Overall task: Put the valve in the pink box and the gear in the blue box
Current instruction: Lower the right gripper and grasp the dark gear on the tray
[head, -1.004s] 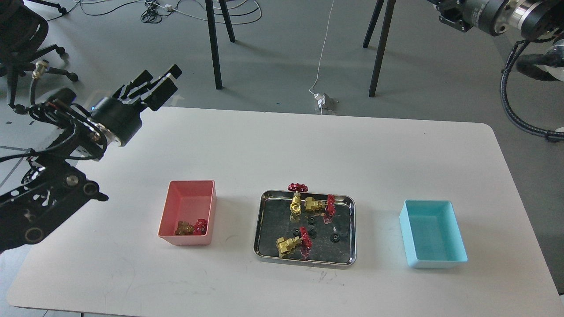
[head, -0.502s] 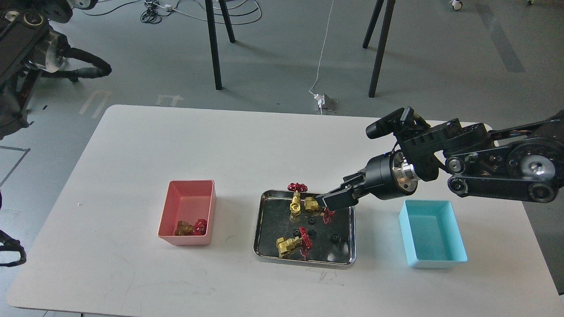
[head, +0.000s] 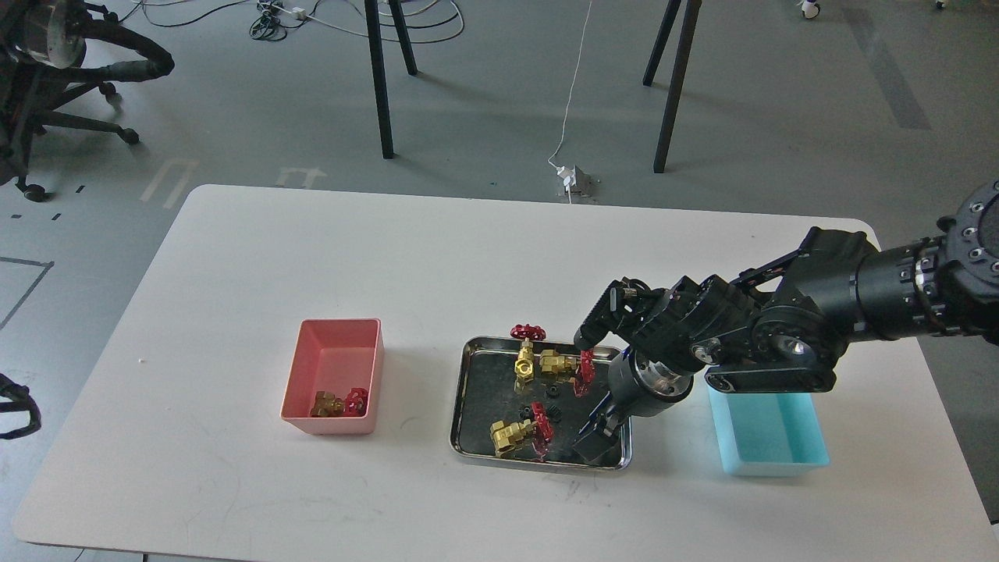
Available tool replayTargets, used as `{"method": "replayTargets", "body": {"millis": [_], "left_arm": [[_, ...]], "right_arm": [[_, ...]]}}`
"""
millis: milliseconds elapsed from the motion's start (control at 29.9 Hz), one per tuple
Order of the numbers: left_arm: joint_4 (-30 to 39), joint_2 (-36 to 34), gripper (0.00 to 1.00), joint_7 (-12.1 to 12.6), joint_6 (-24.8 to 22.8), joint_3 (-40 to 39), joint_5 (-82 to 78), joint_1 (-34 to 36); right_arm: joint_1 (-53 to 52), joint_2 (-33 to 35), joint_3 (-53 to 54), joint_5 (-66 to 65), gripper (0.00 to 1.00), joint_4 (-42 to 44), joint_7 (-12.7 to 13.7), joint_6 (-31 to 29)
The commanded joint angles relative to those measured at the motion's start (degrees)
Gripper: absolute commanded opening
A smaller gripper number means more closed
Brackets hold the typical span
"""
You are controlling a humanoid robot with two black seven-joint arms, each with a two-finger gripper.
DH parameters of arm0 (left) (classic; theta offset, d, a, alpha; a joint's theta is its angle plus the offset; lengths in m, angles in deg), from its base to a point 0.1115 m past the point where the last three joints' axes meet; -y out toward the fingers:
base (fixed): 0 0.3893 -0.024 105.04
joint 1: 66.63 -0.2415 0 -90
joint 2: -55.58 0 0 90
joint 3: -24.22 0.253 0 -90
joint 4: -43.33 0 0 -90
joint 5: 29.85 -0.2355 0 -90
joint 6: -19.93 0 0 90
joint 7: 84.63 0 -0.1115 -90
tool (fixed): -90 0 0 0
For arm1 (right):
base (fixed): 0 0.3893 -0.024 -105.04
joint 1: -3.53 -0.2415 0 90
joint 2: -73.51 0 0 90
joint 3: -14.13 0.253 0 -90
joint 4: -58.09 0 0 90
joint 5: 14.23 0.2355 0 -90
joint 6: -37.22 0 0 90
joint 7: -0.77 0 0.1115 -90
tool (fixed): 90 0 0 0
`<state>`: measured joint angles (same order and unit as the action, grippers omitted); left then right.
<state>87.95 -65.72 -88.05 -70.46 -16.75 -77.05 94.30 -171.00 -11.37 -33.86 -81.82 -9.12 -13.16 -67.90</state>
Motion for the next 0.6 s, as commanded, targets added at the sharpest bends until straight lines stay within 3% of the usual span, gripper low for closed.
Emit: {"method": "replayTargets", "body": {"millis": [0, 234, 569], "left_arm": [[-0.07, 0.0, 0.99, -0.09, 0.04, -0.08, 0.0, 0.17], [-0.07, 0.18, 0.99, -0.09, 0.48, -0.08, 0.09, 0.35], [-0.07, 0.09, 0.99, -0.09, 0.48, -0.08, 0.09, 0.43]], "right_arm": [[1.12, -1.52, -0.35, -0.17, 0.86, 2.51, -0.93, 0.09], [2.7, -3.37, -2.29, -2.19, 0.8, 5.68, -2.86, 1.23], [4.02, -4.6, -2.37, -2.46, 0.69, 8.5, -2.77, 1.58]]}}
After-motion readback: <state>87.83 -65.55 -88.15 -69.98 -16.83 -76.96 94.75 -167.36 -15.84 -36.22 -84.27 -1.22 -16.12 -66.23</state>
